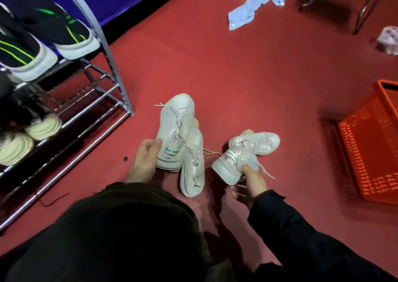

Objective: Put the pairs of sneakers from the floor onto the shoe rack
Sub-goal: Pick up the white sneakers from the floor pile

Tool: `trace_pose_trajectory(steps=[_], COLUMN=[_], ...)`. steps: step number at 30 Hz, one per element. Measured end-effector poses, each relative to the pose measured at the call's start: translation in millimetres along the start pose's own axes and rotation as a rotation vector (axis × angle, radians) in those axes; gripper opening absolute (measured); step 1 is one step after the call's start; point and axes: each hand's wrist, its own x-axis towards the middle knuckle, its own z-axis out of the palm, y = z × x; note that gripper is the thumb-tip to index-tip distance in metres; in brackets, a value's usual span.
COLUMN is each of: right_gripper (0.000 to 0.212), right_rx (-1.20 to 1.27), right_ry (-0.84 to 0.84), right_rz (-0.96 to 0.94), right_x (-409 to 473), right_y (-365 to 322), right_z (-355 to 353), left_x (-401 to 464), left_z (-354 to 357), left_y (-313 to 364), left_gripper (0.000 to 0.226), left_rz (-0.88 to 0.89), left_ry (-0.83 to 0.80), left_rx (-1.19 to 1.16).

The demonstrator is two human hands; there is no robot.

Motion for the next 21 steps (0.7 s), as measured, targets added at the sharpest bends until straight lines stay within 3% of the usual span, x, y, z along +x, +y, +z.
trace_pose_trajectory(steps=[4,8,11,16,21], right_gripper=[0.007,0.015,0.013,0.012,0.001], right_rx=[-0.012,-0.108,-0.179,-0.291,-0.365], right_ry=[-0.107,-0.215,-0.296,-0.344,-0.451], right_rz=[-0.096,-0.286,-0.399,-0.521,-0.559], right_x=[-21.3,-27.1,-30.5,-17.2,-10.7], right_y=[-25.6,-46.1,-64.5,-94.1,-112.0], right_z=[28.0,63.7,91.4,135.9,187.3], left_x=[-8.6,-12.5,-13.3,-21.3,-4.1], left_z=[-11.4,-31.5,-52.7,-84.4,-111.3], left_y=[14.0,24.4,19.7,29.4,54.0], left_gripper=[0.025,0.035,0.039,0.020,0.028], left_rz=[0.085,0.073,0.094,0.063,-0.006], left_ry=[0.179,0.330,0.359,0.355,0.383], left_rx=[-0.005,-0.035,-0.101,-0.224,-0.410])
